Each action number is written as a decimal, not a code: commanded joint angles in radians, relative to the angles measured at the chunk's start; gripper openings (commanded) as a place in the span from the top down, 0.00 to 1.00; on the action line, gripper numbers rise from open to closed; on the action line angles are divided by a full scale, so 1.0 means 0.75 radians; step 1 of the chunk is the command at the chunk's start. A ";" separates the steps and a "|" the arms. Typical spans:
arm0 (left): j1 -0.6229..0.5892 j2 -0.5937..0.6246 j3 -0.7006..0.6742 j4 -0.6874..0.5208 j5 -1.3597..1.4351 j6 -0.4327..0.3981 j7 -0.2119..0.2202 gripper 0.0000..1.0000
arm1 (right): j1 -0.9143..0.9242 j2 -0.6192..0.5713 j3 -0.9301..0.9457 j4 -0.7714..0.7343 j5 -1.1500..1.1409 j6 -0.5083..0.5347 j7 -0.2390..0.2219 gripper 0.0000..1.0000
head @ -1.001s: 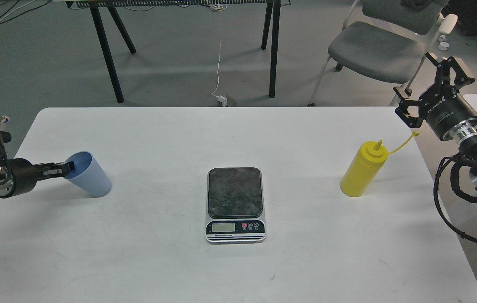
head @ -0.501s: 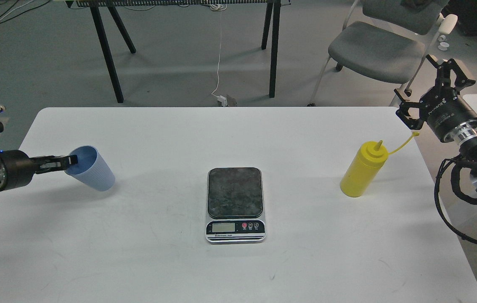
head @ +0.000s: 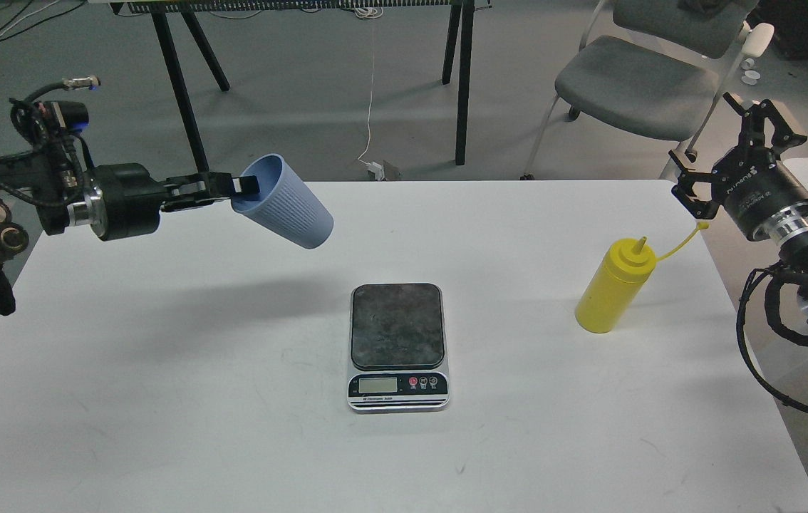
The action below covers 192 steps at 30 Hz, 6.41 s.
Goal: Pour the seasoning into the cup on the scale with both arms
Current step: 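Lift the blue cup and carry it over the scale, then lower the blue cup onto the scale and open the left gripper, then raise the left arm away from the cup, then lower the right gripper around the yellow squeeze bottle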
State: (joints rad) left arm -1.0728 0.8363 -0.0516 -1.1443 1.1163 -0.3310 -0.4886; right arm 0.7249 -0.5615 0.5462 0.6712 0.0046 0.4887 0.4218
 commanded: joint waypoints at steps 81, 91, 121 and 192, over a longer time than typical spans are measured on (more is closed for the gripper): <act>0.070 -0.324 -0.029 0.082 0.097 0.008 0.000 0.52 | -0.001 0.014 -0.012 0.003 -0.002 0.000 0.000 0.01; -0.069 -0.331 -0.542 0.267 -0.900 -0.070 0.000 0.09 | 0.001 0.004 0.002 0.009 0.004 0.000 -0.006 0.01; 0.003 -0.661 -0.592 0.630 -1.317 -0.043 0.287 0.01 | -0.430 -0.435 0.000 0.514 0.754 0.000 -0.219 0.01; -0.001 -0.567 -0.569 0.458 -1.241 -0.080 0.287 0.01 | -0.615 0.364 0.276 0.185 0.540 0.000 -0.153 0.02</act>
State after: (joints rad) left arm -1.0739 0.4114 -0.4811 -0.8007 0.1853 -0.3915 -0.2731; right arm 0.2522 -0.2973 0.7519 0.8224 0.4097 0.4887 0.3063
